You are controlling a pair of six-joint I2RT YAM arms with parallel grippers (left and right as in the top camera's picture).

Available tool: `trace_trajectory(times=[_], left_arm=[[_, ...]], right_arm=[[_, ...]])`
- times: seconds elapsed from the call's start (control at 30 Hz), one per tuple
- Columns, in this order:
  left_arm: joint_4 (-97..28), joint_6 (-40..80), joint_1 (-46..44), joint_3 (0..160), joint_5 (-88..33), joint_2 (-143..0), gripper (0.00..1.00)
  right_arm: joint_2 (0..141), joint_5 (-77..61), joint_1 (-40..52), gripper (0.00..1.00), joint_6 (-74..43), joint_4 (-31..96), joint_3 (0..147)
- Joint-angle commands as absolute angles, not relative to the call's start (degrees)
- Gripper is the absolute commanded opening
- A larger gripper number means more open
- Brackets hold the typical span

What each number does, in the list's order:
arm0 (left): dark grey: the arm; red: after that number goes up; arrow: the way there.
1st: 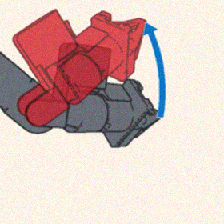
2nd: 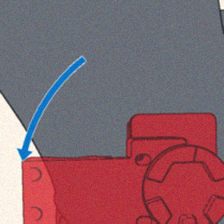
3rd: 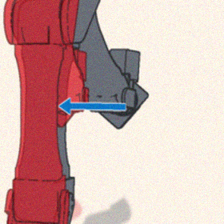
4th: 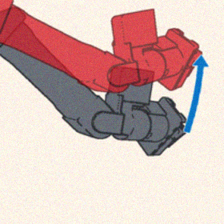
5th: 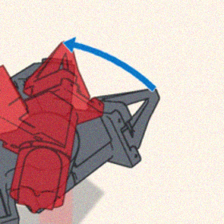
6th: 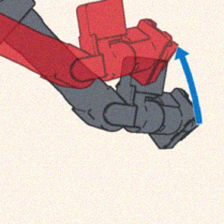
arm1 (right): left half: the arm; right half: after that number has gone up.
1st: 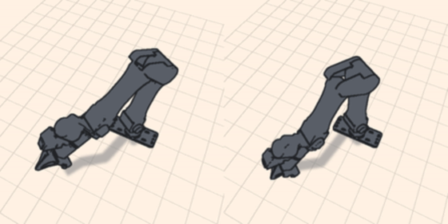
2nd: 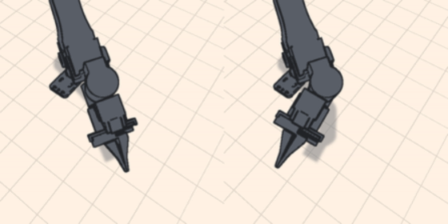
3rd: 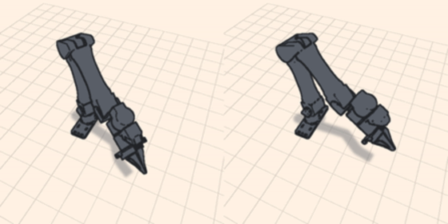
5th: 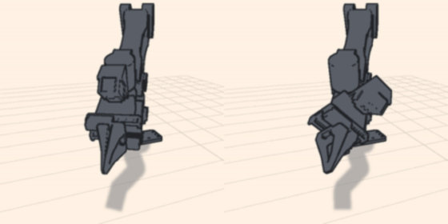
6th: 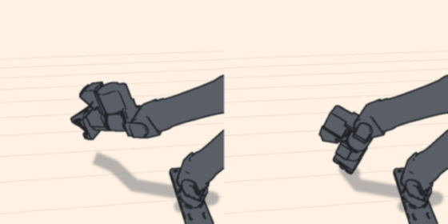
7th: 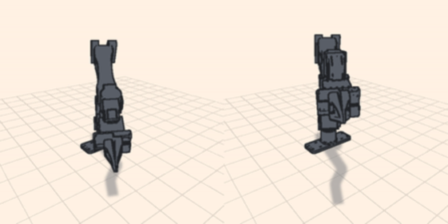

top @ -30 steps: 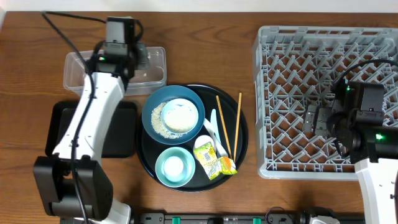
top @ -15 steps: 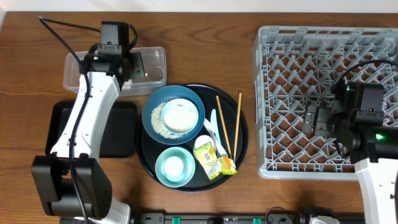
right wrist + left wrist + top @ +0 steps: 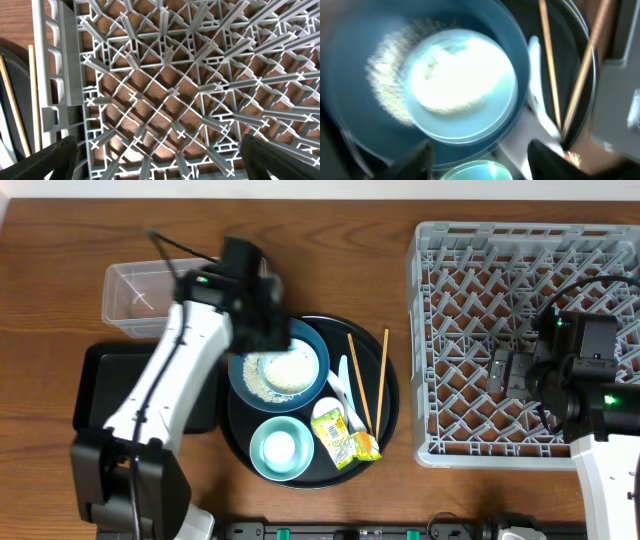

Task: Sort waste into correct bins and load items into the dishwasher rack
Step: 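Reach left gripper to the green snack wrapper and grasp it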

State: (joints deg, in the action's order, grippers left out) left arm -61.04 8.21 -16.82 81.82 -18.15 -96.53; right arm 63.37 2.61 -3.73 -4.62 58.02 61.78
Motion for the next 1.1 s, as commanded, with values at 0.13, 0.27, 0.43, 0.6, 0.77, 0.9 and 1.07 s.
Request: trace_trajectory(times=[0.13,0.27,0.43,0.6,0.77,0.9,1.07], left_arm=[[-71.7,8.2,-26.0,81.5,-20.6,-95.1,0.65],[-72.1,8.2,-30.8,80.6,-20.5,-95.1,0.68],[-69.1,8.2,-35.7,77.0,-20.6,-95.2,0.71],[-68.2,8.3,-39.3,74.2,-20.6,-95.2,0.72],[-66.5,8.4,-40.9,72.3,-20.5,-95.2,0.72],[-63.9,8.5,-41.2,69.9,-20.5,-95.2,0.72],[-60.9,10.1,-41.2,67.3,-20.5,-95.2,0.72]], right_arm=[[63.4,3.2,-2.6,0.99,-5.5,58.0,62.5],[63.4,3.2,-2.6,0.99,-5.5,58.1,62.5],[63.4,3.2,-2.6,0.99,-5.5,58.3,62.5],[63.4,3.2,-2.6,0.99,-5.5,58.6,62.5],[63.4,3.2,-2.6,0.99,-5.5,58.6,62.5],[63.4,3.2,-2.6,0.99,-5.5,58.8,62.5],[63.4,3.2,-2.6,0.99,-5.5,58.8,62.5]])
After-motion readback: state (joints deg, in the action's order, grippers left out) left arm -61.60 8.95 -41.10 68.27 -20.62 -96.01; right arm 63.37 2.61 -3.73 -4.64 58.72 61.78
